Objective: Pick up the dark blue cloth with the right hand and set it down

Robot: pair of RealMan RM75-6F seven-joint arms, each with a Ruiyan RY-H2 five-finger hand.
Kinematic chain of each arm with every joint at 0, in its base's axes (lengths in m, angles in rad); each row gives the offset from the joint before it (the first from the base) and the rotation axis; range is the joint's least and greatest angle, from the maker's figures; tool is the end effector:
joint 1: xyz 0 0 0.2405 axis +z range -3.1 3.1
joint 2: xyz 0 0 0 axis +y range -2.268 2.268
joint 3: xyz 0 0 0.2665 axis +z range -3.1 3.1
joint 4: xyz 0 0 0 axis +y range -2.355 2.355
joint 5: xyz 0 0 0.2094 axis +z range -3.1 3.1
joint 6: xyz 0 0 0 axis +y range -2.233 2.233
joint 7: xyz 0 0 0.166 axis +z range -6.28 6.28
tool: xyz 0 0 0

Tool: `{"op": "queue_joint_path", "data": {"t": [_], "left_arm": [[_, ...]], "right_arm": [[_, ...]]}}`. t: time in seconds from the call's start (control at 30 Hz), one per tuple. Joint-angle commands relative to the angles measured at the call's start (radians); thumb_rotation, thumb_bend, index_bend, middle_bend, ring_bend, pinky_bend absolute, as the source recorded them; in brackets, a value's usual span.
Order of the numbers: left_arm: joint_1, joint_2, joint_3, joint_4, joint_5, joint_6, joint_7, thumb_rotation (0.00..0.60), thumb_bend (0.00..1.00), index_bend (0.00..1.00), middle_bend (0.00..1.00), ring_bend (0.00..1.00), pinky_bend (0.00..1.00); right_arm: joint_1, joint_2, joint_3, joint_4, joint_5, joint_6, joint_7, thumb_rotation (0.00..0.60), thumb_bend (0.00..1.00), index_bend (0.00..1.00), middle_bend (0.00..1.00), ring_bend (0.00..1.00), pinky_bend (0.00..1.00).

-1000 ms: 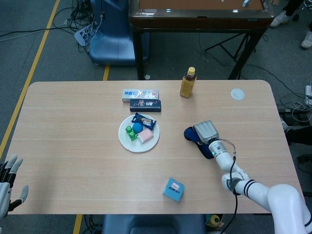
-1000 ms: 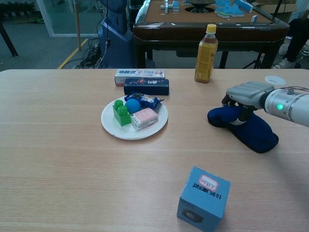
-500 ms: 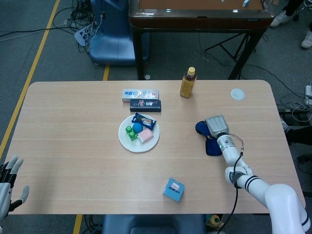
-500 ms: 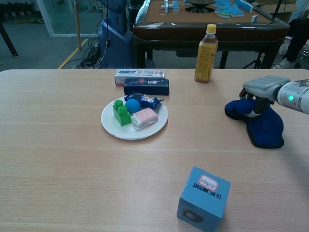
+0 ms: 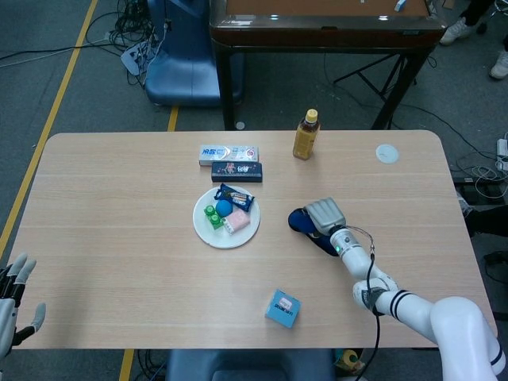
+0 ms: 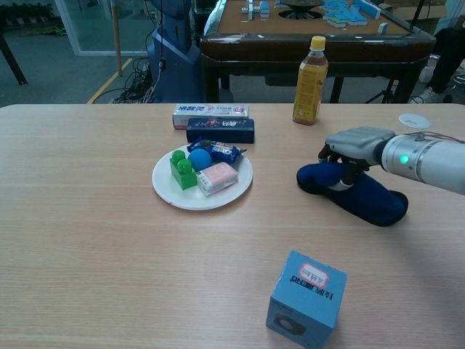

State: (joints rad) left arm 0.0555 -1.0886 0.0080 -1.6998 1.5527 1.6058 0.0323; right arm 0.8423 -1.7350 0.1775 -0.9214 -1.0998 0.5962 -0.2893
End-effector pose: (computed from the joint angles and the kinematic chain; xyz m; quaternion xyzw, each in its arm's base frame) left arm -0.3186 0.1468 0.1729 -0.5644 -0.4068 -0.3819 0.6084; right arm -0.2156 -0.4309 -0.0717 0.7904 -0.3665 0.2151 0.4412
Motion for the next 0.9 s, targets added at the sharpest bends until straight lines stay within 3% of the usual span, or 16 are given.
{"op": "queue_joint_path", "data": {"t": [0.03,0.27,0.5,0.9], "left_arm": [[-0.001,0.000,0.000,-0.001,0.003,-0.001,0.001,0.600,0.42,0.05,0.00,0.01,0.03],[-0.004,-0.002,0.000,0.001,0.003,-0.007,0.000,0.600,0.42,0.05,0.00,0.01,0.03],[-0.006,-0.006,0.001,0.008,-0.001,-0.015,-0.004,0.600,0.42,0.05,0.00,0.01,0.03],[-0.006,-0.013,0.003,0.016,-0.008,-0.023,-0.006,0.600,0.42,0.05,0.00,0.01,0.03]], "right_arm": [[0.000,0.055,0.003,-0.094,-0.064,0.055,0.038,0.600,0.54,0.71,0.61,0.58,0.63],[0.013,0.123,0.041,-0.116,-0.048,0.104,0.014,0.600,0.54,0.70,0.61,0.58,0.63],[0.028,0.106,0.067,-0.048,0.021,0.107,-0.013,0.600,0.54,0.70,0.61,0.58,0.63],[0.036,-0.032,0.009,0.185,0.086,-0.002,-0.070,0.600,0.54,0.70,0.61,0.58,0.63]]}}
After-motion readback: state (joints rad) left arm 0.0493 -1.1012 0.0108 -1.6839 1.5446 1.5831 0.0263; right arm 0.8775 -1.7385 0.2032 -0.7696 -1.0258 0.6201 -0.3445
